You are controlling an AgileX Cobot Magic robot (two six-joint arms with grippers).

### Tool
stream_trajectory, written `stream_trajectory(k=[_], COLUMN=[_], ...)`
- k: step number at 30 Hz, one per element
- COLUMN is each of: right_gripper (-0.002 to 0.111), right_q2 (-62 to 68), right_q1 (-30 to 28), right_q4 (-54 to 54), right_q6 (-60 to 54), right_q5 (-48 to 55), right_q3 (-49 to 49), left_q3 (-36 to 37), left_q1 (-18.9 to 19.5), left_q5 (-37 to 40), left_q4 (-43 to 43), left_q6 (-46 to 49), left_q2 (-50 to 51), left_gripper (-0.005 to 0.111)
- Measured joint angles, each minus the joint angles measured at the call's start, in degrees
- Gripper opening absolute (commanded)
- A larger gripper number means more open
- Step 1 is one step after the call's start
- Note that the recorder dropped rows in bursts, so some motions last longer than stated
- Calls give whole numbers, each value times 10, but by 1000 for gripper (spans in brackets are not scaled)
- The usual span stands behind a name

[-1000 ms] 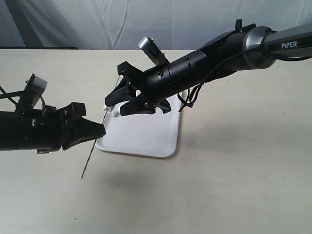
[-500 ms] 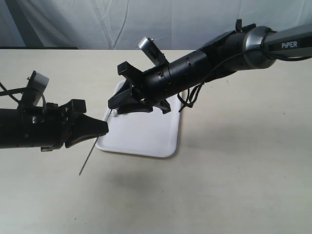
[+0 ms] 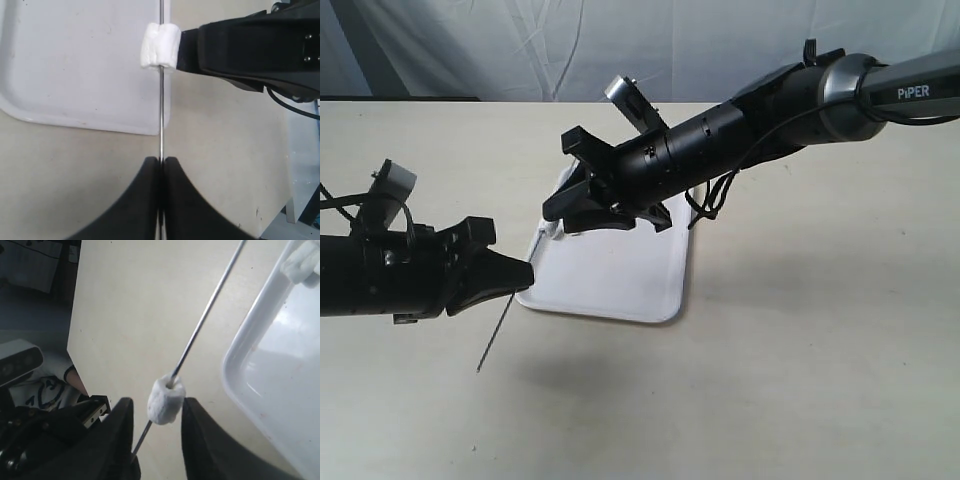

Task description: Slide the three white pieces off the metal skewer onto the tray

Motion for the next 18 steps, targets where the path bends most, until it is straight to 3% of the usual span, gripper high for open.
stream_trajectory(k=[18], right_gripper=[32], right_q2=[0], right_q1=[0], right_q4=[7], right_q6=[-5], right_q5=[14], right_q3=[0], left_q3=[-5], left_q1=[0], left_q5=[31], left_q4=[0], left_q6=[0], left_q2=[0], left_gripper=[0])
